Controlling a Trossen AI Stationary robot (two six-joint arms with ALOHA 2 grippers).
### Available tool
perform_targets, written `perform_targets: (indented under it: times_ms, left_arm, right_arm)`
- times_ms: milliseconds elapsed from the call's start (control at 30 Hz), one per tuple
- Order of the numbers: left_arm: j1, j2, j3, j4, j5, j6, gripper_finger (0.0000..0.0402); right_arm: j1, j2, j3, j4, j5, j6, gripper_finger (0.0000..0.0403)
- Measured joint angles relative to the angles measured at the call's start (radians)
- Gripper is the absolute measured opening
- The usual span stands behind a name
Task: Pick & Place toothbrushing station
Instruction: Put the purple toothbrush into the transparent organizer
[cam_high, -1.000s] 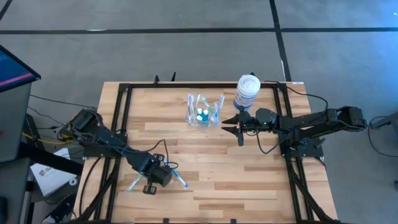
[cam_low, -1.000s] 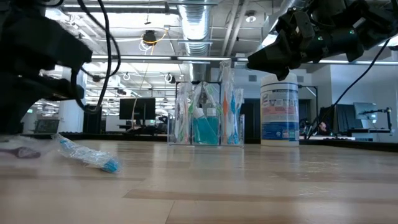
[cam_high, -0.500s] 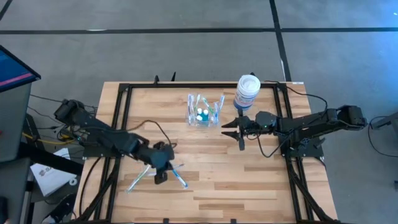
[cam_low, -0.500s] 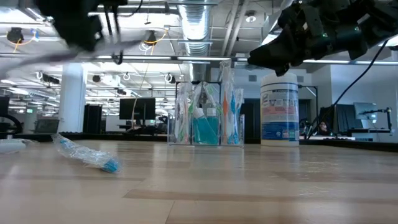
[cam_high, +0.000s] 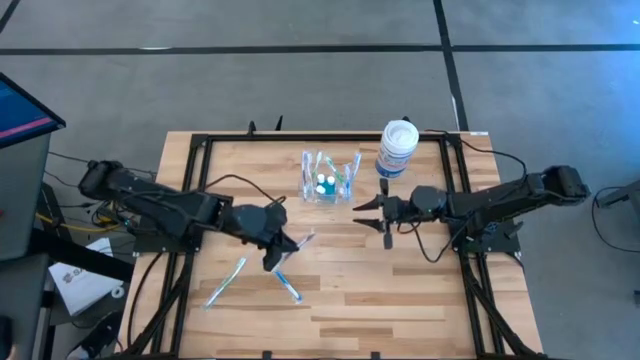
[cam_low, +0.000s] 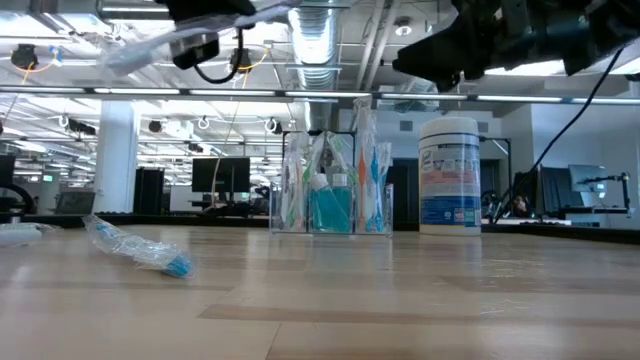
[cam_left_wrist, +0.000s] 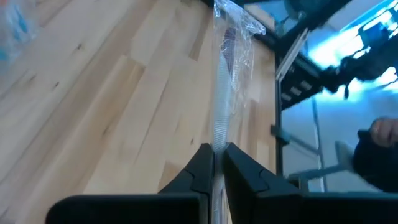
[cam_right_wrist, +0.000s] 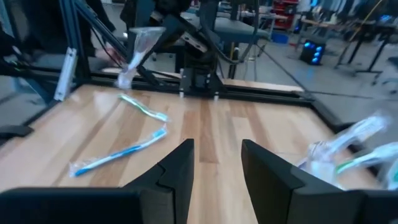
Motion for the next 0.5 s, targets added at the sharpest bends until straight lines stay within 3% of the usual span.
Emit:
perform_targets:
  times_ms: [300,500]
  left_arm:
    - [0.131,0.01,-0.003,0.138,0.141,0.0,0.001]
    - [0.21,0.01,-0.003,0.174,0.192,-0.003,0.001]
  right_arm:
    - [0.128,0.0,0.074,-0.095,0.171,-0.145,0.0103]
    - [0.204,0.0,0.111,-0.117,0.2,-0.227,0.0087]
